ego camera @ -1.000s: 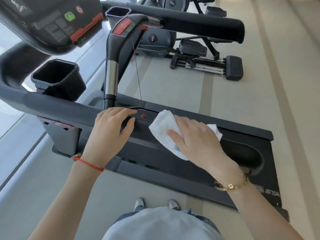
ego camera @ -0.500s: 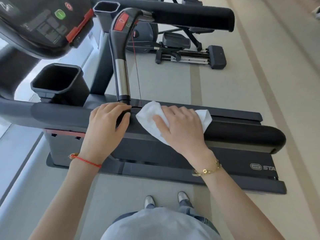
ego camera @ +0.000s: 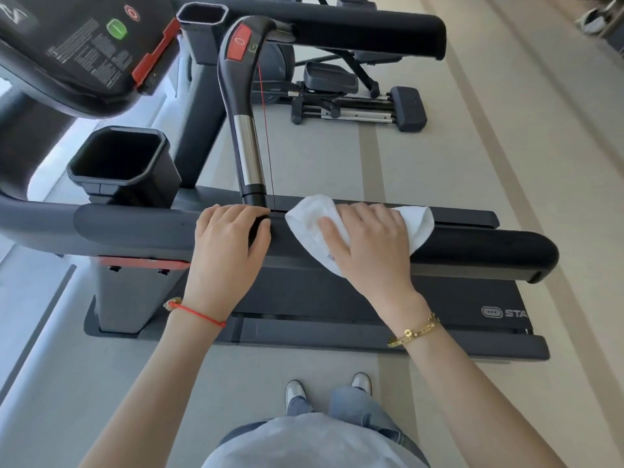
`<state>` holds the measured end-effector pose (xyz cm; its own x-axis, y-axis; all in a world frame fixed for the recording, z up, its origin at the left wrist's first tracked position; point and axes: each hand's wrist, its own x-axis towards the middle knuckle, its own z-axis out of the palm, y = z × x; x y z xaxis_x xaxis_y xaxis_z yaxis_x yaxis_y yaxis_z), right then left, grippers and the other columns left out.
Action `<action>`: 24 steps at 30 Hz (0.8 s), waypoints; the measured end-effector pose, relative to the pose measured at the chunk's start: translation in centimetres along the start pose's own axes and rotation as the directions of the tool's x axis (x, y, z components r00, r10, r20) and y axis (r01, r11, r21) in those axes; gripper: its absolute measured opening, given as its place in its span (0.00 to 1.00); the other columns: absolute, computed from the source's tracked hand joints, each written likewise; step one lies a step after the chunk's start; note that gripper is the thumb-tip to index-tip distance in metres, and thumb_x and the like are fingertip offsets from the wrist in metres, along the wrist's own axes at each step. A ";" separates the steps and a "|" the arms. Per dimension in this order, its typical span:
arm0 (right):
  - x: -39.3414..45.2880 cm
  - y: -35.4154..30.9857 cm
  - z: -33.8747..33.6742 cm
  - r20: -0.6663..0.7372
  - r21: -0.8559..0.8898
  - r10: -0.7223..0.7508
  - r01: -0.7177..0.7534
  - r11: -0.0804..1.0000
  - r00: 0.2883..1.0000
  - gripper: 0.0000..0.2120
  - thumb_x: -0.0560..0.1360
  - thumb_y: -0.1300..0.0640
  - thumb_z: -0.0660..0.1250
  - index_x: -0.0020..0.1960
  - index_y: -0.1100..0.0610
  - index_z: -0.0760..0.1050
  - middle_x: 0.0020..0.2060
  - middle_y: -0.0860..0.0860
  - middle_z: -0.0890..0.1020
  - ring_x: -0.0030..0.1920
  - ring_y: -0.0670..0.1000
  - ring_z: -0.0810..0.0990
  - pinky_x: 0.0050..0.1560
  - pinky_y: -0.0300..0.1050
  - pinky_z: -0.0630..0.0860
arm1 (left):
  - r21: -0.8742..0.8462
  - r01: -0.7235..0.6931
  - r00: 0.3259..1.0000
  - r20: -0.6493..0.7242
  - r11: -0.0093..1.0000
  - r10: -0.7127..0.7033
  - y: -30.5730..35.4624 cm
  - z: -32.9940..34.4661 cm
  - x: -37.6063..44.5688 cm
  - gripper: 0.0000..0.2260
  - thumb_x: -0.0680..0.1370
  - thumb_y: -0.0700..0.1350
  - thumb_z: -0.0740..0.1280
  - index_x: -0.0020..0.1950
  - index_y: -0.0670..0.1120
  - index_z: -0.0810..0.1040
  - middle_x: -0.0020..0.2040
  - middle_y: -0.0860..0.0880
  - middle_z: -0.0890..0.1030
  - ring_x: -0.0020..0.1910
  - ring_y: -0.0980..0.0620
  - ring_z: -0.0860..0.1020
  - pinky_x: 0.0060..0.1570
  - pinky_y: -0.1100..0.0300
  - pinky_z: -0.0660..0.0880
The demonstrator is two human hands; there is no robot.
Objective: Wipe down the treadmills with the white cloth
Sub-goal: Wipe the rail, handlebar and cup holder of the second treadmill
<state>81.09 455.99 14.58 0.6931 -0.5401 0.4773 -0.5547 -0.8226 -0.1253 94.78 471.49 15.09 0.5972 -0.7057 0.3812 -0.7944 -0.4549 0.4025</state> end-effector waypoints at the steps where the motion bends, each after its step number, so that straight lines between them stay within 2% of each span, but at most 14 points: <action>1: -0.2 0.5 -0.1 -0.010 0.010 -0.012 0.012 1.000 1.000 0.21 0.81 0.43 0.52 0.42 0.53 0.77 0.34 0.48 0.79 0.38 0.54 0.73 0.45 0.48 0.69 | 0.004 0.006 1.000 0.002 1.000 -0.006 0.1 0.0 0.0 0.11 0.81 0.45 0.62 0.57 0.44 0.82 0.52 0.47 0.84 0.54 0.44 0.79 0.66 0.45 0.68; 6: -0.7 5.1 -1.5 -0.047 -0.031 0.079 -0.081 0.996 0.996 0.19 0.80 0.48 0.55 0.32 0.54 0.68 0.27 0.49 0.74 0.33 0.54 0.70 0.40 0.48 0.66 | 0.033 0.024 0.999 0.022 0.999 -0.025 0.7 -0.1 0.6 0.12 0.80 0.45 0.60 0.55 0.44 0.83 0.49 0.47 0.84 0.50 0.43 0.80 0.63 0.45 0.70; 10: -0.1 6.5 -1.8 -0.042 -0.063 0.101 -0.104 0.993 0.994 0.19 0.78 0.50 0.53 0.29 0.53 0.61 0.24 0.47 0.66 0.29 0.54 0.66 0.37 0.46 0.60 | 0.013 -0.010 0.999 0.036 1.000 0.009 2.2 0.3 0.8 0.11 0.81 0.44 0.63 0.57 0.44 0.82 0.52 0.47 0.84 0.53 0.43 0.80 0.65 0.43 0.70; 17: -0.5 7.7 -1.9 -0.049 -0.053 0.031 -0.033 0.998 0.998 0.19 0.79 0.49 0.53 0.30 0.54 0.61 0.26 0.46 0.65 0.30 0.53 0.64 0.37 0.46 0.60 | -0.082 -0.058 0.992 0.109 0.995 0.067 6.4 2.7 1.7 0.14 0.80 0.47 0.60 0.58 0.44 0.82 0.52 0.49 0.84 0.51 0.45 0.81 0.63 0.44 0.72; 24: -1.6 13.2 -3.4 -0.019 -0.054 0.047 -0.048 0.997 0.999 0.20 0.80 0.48 0.53 0.31 0.54 0.63 0.26 0.47 0.67 0.31 0.52 0.66 0.37 0.48 0.65 | -0.145 -0.049 0.986 0.150 0.988 0.071 11.3 5.3 2.1 0.14 0.80 0.48 0.60 0.58 0.44 0.82 0.51 0.49 0.84 0.49 0.45 0.81 0.58 0.43 0.75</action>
<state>71.15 446.60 15.15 0.6577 -0.5747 0.4870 -0.6114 -0.7849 -0.1006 86.47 461.97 16.00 0.5162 -0.8094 0.2801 -0.7982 -0.3362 0.4998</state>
